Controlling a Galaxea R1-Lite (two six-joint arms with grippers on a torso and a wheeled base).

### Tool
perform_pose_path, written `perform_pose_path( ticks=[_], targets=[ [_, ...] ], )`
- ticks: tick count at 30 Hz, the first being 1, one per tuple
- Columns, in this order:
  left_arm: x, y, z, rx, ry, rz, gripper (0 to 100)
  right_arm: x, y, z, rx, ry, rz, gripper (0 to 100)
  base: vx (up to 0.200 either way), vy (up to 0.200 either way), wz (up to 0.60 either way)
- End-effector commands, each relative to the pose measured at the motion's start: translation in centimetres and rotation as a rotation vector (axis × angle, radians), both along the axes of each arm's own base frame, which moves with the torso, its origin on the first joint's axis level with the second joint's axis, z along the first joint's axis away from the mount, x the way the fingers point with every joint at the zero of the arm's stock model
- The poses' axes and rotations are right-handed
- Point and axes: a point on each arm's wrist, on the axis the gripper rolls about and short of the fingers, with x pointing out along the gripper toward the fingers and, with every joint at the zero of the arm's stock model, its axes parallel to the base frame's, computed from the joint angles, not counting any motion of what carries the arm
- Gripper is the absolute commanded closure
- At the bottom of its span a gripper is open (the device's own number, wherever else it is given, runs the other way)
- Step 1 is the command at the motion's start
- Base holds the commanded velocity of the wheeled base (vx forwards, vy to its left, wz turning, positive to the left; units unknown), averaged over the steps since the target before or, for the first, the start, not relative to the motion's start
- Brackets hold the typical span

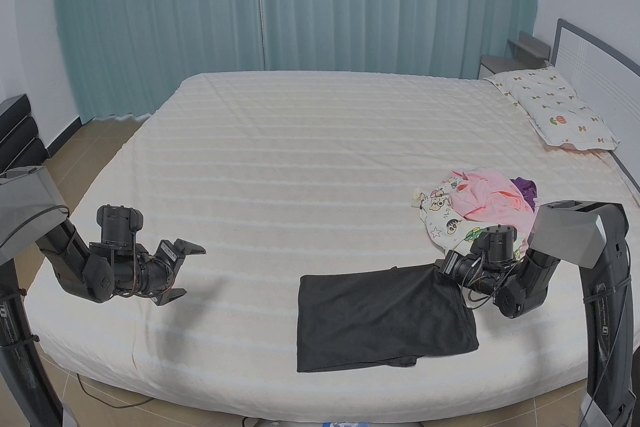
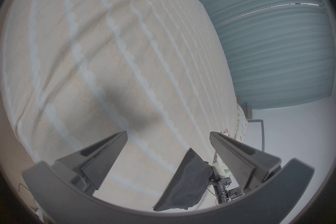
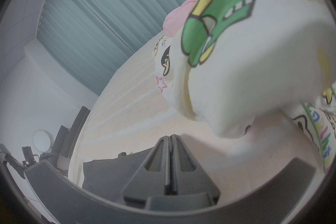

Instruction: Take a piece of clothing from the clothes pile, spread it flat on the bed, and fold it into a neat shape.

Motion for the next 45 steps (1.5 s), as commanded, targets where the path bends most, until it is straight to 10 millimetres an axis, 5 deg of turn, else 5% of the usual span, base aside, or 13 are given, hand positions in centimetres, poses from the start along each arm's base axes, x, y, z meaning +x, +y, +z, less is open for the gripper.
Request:
perform_pose_path(
  ticks=[1, 9, 10, 21, 22, 27, 28, 39, 40, 45],
  targets=[
    [0.0, 0.0, 0.0, 0.000, -0.001, 0.000, 0, 0.1, -0.2, 0.2, 0.005, -0.007, -0.019, 100, 0.000, 0.000, 0.00],
    [0.0, 0.0, 0.0, 0.000, -0.001, 0.000, 0, 0.1, -0.9, 0.2, 0.007, -0.008, -0.043, 100, 0.000, 0.000, 0.00],
    [0.0, 0.0, 0.0, 0.000, 0.001, 0.000, 0, 0.0, -0.9, 0.2, 0.009, -0.005, -0.038, 0, 0.000, 0.000, 0.00],
    [0.0, 0.0, 0.0, 0.000, -0.001, 0.000, 0, -2.2, -1.3, 2.4, 0.047, -0.032, -0.021, 0, 0.000, 0.000, 0.00],
    [0.0, 0.0, 0.0, 0.000, 0.001, 0.000, 0, -4.8, -1.8, 3.4, 0.067, -0.013, 0.037, 0, 0.000, 0.000, 0.00],
    [0.0, 0.0, 0.0, 0.000, 0.001, 0.000, 0, -8.4, -2.4, 3.5, 0.060, 0.041, 0.082, 0, 0.000, 0.000, 0.00],
    [0.0, 0.0, 0.0, 0.000, 0.001, 0.000, 0, -10.5, -3.0, 3.0, 0.029, 0.071, 0.132, 0, 0.000, 0.000, 0.00],
    [0.0, 0.0, 0.0, -0.002, 0.002, 0.001, 0, -14.6, -3.8, 1.2, -0.018, 0.145, 0.180, 0, 0.000, 0.000, 0.00],
    [0.0, 0.0, 0.0, -0.002, 0.002, 0.001, 0, -14.8, -3.8, 1.1, -0.020, 0.153, 0.181, 100, 0.000, 0.000, 0.00],
    [0.0, 0.0, 0.0, -0.002, 0.000, 0.001, 0, -16.0, -4.2, 1.2, -0.028, 0.192, 0.180, 100, 0.000, 0.000, 0.00]
  ],
)
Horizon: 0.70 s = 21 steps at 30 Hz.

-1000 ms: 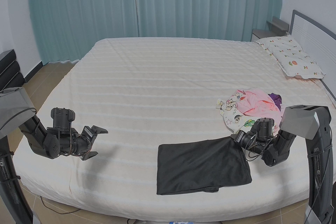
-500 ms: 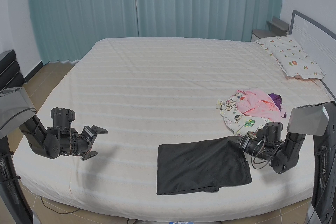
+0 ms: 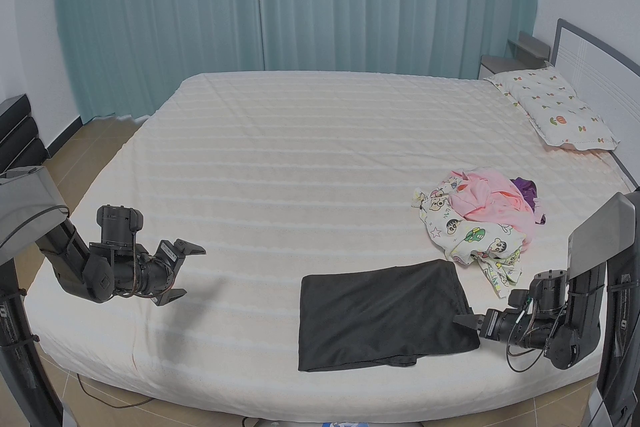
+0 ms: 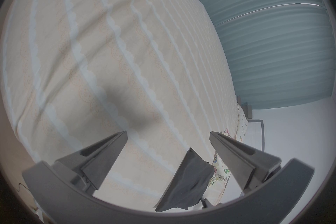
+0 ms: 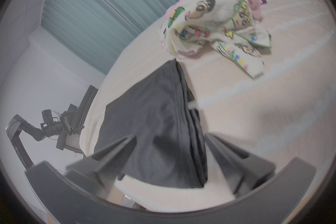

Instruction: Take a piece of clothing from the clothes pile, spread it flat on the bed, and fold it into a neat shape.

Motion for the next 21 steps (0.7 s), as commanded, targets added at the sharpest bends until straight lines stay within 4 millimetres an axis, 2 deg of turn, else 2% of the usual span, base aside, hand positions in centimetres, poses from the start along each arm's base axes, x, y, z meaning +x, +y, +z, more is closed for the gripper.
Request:
perform_pose_path(
  ticks=[1, 18, 19, 21],
  targets=[
    [0.0, 0.0, 0.0, 0.000, -0.001, 0.000, 0, -1.2, -0.3, -0.2, -0.014, 0.038, 0.005, 100, 0.000, 0.000, 0.00],
    [0.0, 0.0, 0.0, -0.001, 0.000, 0.001, 0, -2.2, -1.6, 0.2, -0.038, 0.042, 0.005, 100, 0.000, 0.000, 0.00],
    [0.0, 0.0, 0.0, -0.001, 0.000, 0.001, 0, -2.1, -1.8, 0.2, -0.045, 0.038, 0.004, 0, 0.000, 0.000, 0.00],
    [0.0, 0.0, 0.0, -0.001, 0.000, 0.001, 0, -2.2, -2.1, 0.1, -0.057, 0.036, 0.006, 0, 0.000, 0.000, 0.00]
  ],
)
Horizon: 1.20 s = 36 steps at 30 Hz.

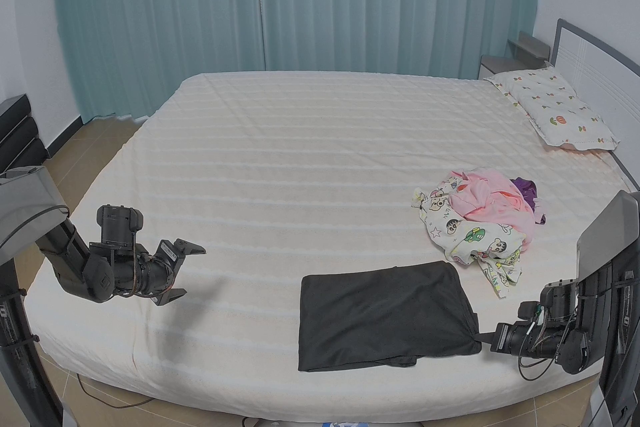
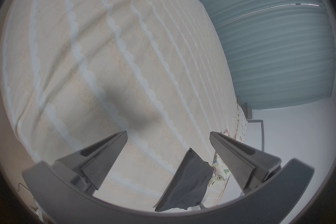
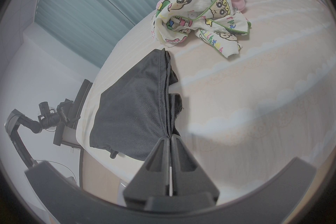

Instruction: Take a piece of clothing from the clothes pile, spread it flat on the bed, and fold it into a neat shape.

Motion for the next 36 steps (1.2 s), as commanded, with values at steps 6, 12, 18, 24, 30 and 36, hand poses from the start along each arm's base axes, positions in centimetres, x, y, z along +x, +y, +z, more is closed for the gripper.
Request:
perform_pose_path(
  ticks=[6, 12, 18, 24, 30, 36],
  targets=[
    [0.0, 0.0, 0.1, 0.000, -0.002, 0.000, 0, -0.2, -0.7, 0.7, -0.013, -0.034, -0.022, 0, 0.000, 0.000, 0.00],
    [-0.1, 0.0, 0.0, 0.001, 0.001, -0.001, 0, -0.9, -1.0, 3.9, 0.066, -0.089, -0.122, 0, 0.000, 0.000, 0.00],
    [-0.1, -0.1, -0.1, 0.001, 0.002, -0.004, 0, -0.8, -1.4, 4.6, 0.103, -0.103, -0.183, 0, 0.000, 0.000, 0.00],
    [0.0, -0.1, 0.0, -0.009, 0.004, 0.005, 0, -0.8, -1.2, 4.7, 0.097, -0.107, -0.183, 0, -0.167, 0.000, 0.00],
    [-0.1, -0.2, 0.0, -0.005, 0.004, 0.001, 0, -0.8, -1.2, 4.6, 0.071, -0.110, -0.214, 0, -0.133, 0.000, 0.00],
    [-0.1, -0.2, 0.0, -0.004, 0.002, 0.000, 0, -0.8, -1.2, 5.1, 0.073, -0.131, -0.213, 0, 0.000, 0.000, 0.00]
  ],
)
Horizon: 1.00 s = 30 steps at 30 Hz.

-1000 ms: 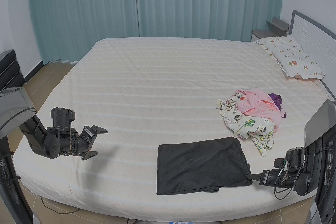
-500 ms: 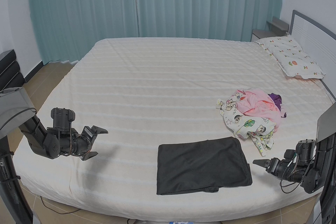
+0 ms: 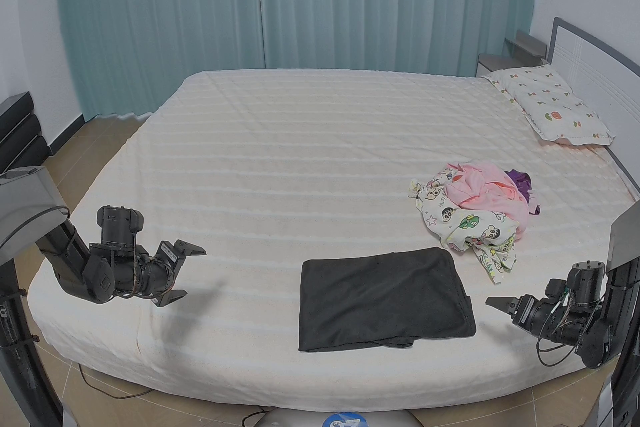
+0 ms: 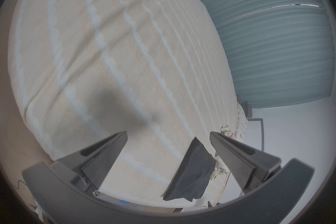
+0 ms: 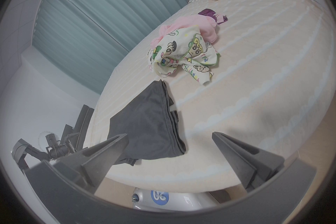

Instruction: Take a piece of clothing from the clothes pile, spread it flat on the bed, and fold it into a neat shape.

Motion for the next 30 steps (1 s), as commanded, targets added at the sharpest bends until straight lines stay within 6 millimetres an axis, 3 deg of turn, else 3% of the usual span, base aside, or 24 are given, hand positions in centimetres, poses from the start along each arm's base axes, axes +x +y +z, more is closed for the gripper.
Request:
perform_pose_path(
  ticks=[1, 4, 16, 26, 29, 30],
  targets=[
    [0.1, 0.0, 0.1, 0.000, -0.005, 0.000, 0, -0.3, 0.0, 0.3, 0.000, -0.013, 0.000, 0, 0.000, 0.000, 0.00],
    [0.2, 0.0, 0.1, -0.001, -0.005, 0.001, 0, -0.3, 0.0, 0.3, 0.000, -0.012, 0.000, 0, 0.000, 0.000, 0.00],
    [0.2, -0.7, 0.2, 0.012, -0.014, 0.003, 0, -0.3, 0.6, 0.2, 0.001, -0.008, 0.029, 0, 0.000, -0.200, 0.00],
    [0.3, -4.5, 0.6, 0.028, -0.042, -0.101, 0, -0.4, 1.8, 0.3, -0.001, -0.012, 0.084, 0, 0.000, -0.200, 0.00],
    [0.3, -4.7, 0.5, 0.029, -0.042, -0.108, 0, -0.4, 1.8, 0.3, -0.001, -0.012, 0.084, 0, 0.000, -0.133, 0.00],
    [0.0, -6.6, -0.9, 0.073, -0.024, -0.200, 0, -0.4, 1.8, 0.3, -0.001, -0.010, 0.082, 0, 0.000, 0.000, 0.00]
  ],
)
